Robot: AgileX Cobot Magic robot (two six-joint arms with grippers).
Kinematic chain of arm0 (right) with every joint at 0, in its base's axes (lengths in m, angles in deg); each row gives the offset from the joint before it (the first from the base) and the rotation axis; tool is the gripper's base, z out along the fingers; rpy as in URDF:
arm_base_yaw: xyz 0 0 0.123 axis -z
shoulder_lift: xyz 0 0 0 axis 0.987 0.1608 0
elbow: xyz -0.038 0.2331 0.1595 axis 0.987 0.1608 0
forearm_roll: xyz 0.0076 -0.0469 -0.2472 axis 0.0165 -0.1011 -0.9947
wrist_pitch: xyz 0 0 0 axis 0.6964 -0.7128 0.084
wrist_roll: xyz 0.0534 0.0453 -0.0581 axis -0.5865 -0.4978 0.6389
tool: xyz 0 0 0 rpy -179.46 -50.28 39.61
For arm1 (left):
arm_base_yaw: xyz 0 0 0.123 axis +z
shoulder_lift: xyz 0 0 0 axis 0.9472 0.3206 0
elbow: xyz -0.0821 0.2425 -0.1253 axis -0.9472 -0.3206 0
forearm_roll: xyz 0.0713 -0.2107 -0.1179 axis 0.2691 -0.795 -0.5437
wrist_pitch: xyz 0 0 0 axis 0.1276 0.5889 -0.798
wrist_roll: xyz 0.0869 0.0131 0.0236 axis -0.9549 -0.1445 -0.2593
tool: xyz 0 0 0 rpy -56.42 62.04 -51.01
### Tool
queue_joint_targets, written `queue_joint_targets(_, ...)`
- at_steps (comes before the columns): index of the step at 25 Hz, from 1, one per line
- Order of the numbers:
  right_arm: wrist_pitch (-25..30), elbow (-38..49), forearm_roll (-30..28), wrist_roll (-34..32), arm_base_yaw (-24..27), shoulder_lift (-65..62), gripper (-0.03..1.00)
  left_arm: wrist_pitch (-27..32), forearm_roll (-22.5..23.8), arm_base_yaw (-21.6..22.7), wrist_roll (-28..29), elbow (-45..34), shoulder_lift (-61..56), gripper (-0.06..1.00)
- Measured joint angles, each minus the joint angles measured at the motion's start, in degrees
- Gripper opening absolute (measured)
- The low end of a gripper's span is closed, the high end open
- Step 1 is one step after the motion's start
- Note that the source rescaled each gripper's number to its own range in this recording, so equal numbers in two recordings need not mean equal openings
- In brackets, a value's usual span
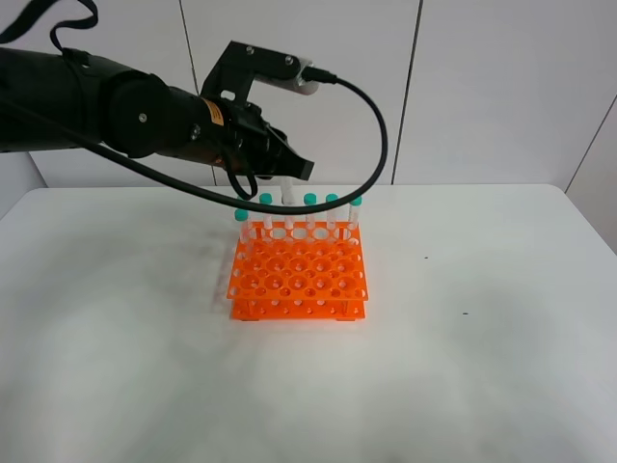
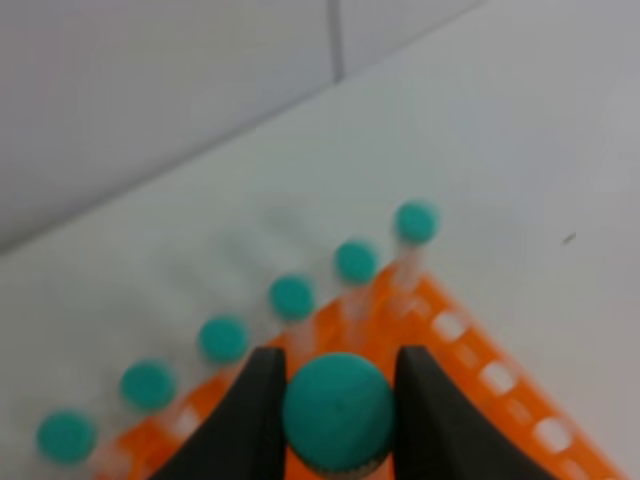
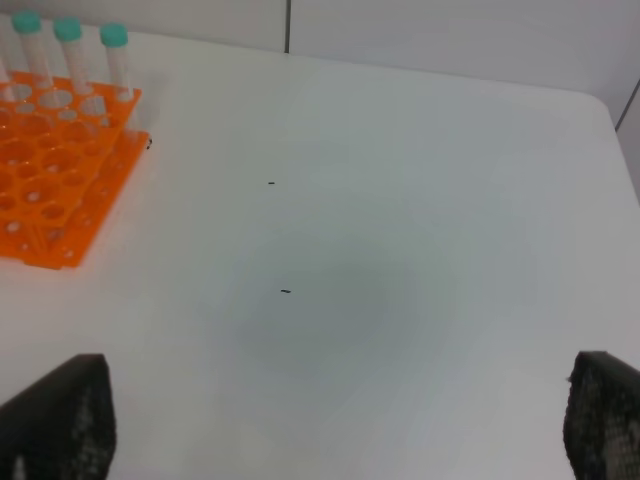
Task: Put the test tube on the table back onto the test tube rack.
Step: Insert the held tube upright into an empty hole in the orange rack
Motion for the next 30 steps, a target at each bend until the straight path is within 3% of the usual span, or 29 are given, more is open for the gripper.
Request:
queue_joint_targets(4, 0.0, 0.0, 0.0, 0.0, 0.0, 0.0, 1.0, 0.61, 0.23, 2.45, 0.87, 0.0, 1.74, 0.0)
queue_joint_targets(12, 0.0, 0.0, 0.0, 0.0, 0.0, 0.0, 1.0, -1.4, 0.23, 3.05, 0.75, 0.0, 3.91, 0.0)
queue_joint_targets(30, 0.0, 0.0, 0.0, 0.0, 0.0, 0.0, 1.0, -11.46, 1.53, 5.28, -0.34, -4.63, 4.74, 0.0)
